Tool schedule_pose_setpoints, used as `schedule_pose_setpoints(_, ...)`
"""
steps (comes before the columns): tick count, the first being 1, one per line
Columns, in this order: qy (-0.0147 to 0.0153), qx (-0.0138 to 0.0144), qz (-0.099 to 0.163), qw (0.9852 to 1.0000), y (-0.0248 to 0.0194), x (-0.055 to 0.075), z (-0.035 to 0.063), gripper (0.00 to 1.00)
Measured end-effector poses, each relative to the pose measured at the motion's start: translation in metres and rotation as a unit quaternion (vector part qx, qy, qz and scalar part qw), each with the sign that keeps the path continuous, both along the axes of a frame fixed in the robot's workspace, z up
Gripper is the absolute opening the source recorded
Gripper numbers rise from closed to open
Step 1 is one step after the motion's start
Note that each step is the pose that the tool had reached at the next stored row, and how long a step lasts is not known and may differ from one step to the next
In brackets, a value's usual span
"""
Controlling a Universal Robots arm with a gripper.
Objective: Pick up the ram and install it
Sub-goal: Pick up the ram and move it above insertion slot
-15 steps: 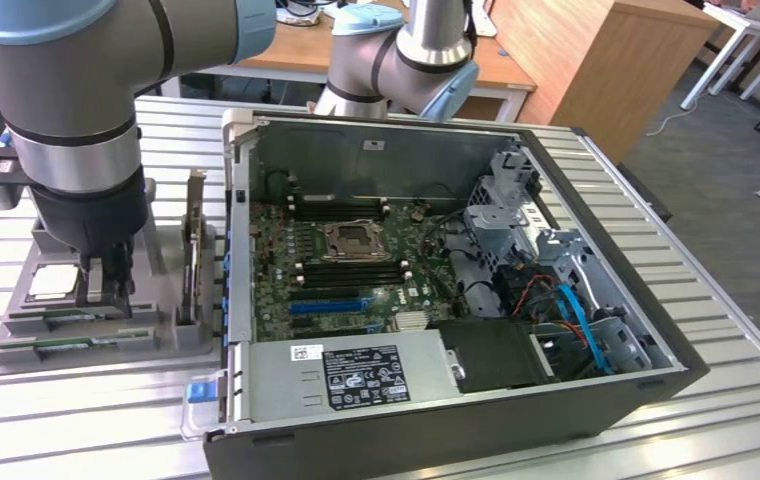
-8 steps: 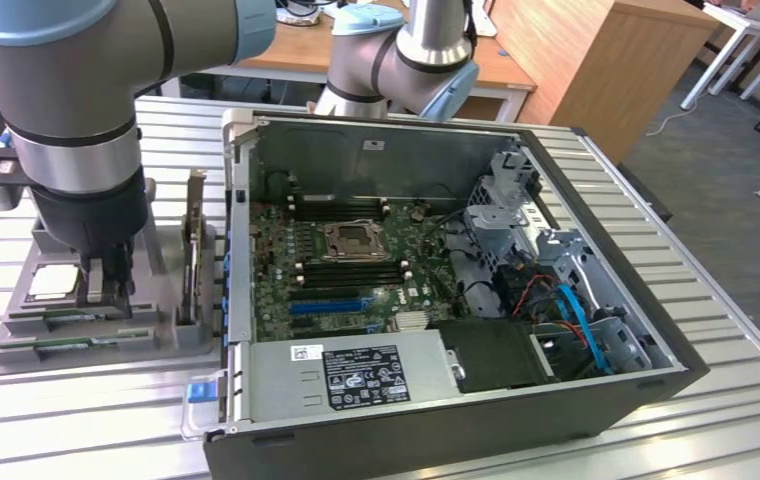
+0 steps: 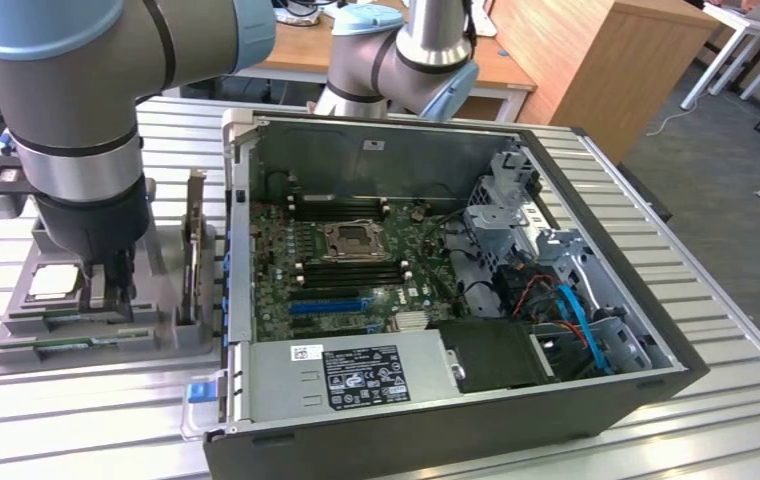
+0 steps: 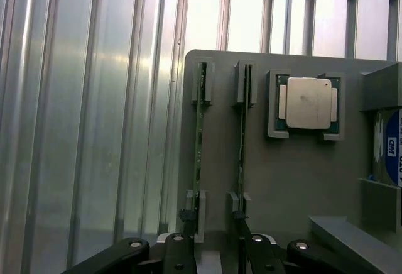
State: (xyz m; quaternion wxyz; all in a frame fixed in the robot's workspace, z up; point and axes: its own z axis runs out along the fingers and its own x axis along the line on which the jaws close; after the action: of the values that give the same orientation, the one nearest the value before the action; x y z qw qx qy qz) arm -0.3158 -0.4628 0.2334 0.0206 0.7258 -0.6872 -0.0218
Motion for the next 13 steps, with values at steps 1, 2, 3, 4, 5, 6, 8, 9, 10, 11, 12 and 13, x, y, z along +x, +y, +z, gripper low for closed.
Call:
schedule_pose_setpoints(1,0.0,0.0,0.0,1.0,0.0,0.0,0.0,0.36)
schedule_pose_setpoints(2,0.0,0.0,0.0,1.0,0.0,0.0,0.0,0.36)
schedule_pose_setpoints(3,0.0,0.0,0.0,1.0,0.0001,-0.001,-0.0001,0.36)
schedule_pose_setpoints(4,-0.0002,0.0,0.0,1.0,0.0001,-0.002,-0.0001,0.36)
schedule_pose_setpoints(5,-0.0004,0.0,0.0,1.0,0.0,-0.004,-0.0001,0.36)
schedule_pose_setpoints(6,-0.0009,0.0,0.0,1.0,0.0,-0.007,-0.0001,0.36)
schedule_pose_setpoints(8,-0.0013,0.0001,0.0,1.0,0.0,-0.011,-0.0002,0.36)
schedule_pose_setpoints(9,-0.0013,0.0,0.0,1.0,0.0,-0.013,-0.0002,0.36)
schedule_pose_setpoints(10,-0.0013,0.0,0.0,1.0,0.0,-0.013,-0.0002,0.36)
schedule_pose_setpoints(11,-0.0013,0.0,0.0,1.0,0.0,-0.013,-0.0002,0.36)
schedule_pose_setpoints(12,-0.0013,0.0,0.0,1.0,0.0001,-0.013,-0.0002,0.36)
schedule_pose_setpoints(13,-0.0013,0.0,0.0,1.0,0.0001,-0.013,-0.0002,0.36)
